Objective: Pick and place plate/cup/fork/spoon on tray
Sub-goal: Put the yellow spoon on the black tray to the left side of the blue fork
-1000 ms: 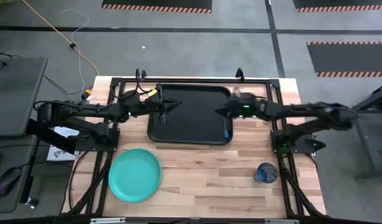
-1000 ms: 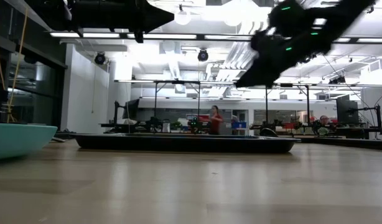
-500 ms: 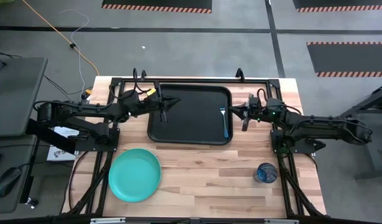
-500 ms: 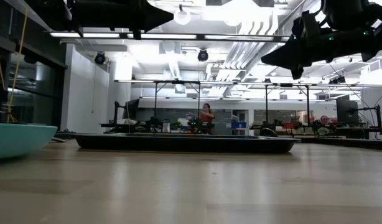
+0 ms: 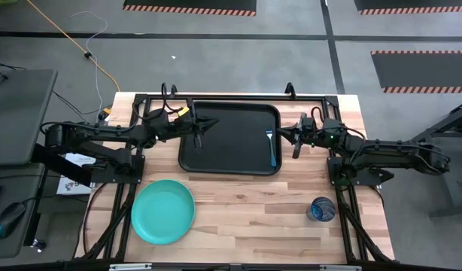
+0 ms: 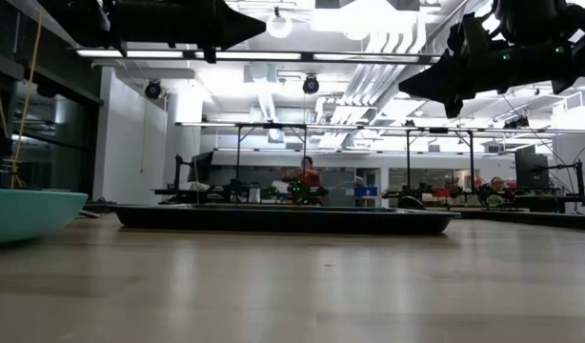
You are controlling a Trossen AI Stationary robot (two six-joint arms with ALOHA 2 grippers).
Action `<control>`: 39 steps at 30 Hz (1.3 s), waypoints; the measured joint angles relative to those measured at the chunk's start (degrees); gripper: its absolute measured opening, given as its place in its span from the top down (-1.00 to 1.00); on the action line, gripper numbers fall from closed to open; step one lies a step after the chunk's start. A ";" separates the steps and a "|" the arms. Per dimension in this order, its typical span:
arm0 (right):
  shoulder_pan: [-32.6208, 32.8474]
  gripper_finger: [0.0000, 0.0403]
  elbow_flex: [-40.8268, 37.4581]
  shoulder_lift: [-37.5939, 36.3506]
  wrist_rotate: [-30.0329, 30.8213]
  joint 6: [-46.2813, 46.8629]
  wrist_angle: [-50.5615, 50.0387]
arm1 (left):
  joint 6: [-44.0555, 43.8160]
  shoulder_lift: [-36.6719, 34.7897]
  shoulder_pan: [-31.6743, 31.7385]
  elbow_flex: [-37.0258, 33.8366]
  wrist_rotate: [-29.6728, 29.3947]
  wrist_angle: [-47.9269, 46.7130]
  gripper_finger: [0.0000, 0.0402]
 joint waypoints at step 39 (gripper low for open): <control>-0.02 1.00 0.02 0.07 3.02 -0.12 -4.37 | -5.36 0.33 30.09 -0.04 -11.73 -71.54 -0.12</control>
